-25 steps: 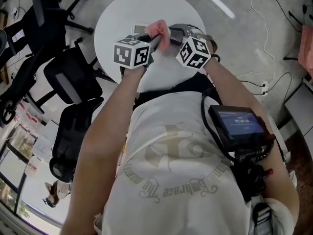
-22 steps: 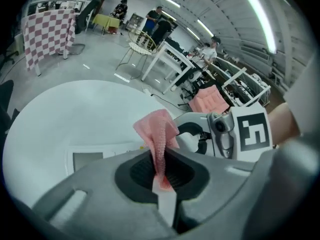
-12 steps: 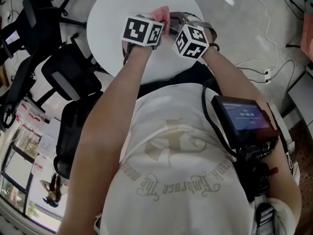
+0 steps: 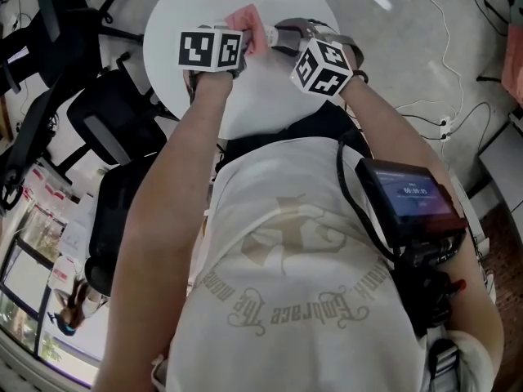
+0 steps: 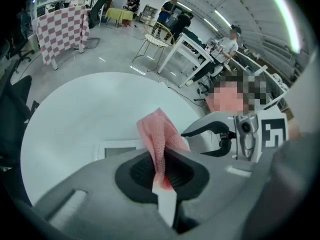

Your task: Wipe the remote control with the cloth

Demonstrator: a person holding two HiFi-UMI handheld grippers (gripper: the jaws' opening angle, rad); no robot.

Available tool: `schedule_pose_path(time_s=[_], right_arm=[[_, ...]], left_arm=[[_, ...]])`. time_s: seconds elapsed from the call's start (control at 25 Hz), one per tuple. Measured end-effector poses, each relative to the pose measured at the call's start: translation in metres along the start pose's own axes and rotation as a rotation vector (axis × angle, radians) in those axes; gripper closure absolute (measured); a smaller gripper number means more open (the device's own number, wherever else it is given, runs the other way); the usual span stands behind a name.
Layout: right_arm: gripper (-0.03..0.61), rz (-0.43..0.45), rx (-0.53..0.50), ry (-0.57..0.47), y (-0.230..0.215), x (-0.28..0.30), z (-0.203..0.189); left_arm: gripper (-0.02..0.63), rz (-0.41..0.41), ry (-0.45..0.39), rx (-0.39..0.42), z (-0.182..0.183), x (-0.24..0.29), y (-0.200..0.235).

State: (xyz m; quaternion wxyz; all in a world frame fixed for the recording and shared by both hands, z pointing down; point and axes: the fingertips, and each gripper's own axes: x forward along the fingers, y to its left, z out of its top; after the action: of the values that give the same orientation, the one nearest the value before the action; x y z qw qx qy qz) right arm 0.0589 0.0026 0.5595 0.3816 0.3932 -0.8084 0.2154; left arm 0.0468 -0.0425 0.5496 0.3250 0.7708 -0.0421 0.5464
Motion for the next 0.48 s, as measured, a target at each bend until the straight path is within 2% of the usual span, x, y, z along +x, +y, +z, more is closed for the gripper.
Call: schedule_pose_path(time_s=[0.28,0.48], right_arm=[[0.379,0.003,-0.006,0.002,-0.001,0.000,0.002],[0.379,0.008,-0.011,0.010,-0.002,0.000,0.000]], left_arm=[[0.594,0.032,-0.011,-0.009,-0.005,-0.011,0.025],[0.595,0.099,-0.012,-0.011,-0.005,-0.020,0.051]])
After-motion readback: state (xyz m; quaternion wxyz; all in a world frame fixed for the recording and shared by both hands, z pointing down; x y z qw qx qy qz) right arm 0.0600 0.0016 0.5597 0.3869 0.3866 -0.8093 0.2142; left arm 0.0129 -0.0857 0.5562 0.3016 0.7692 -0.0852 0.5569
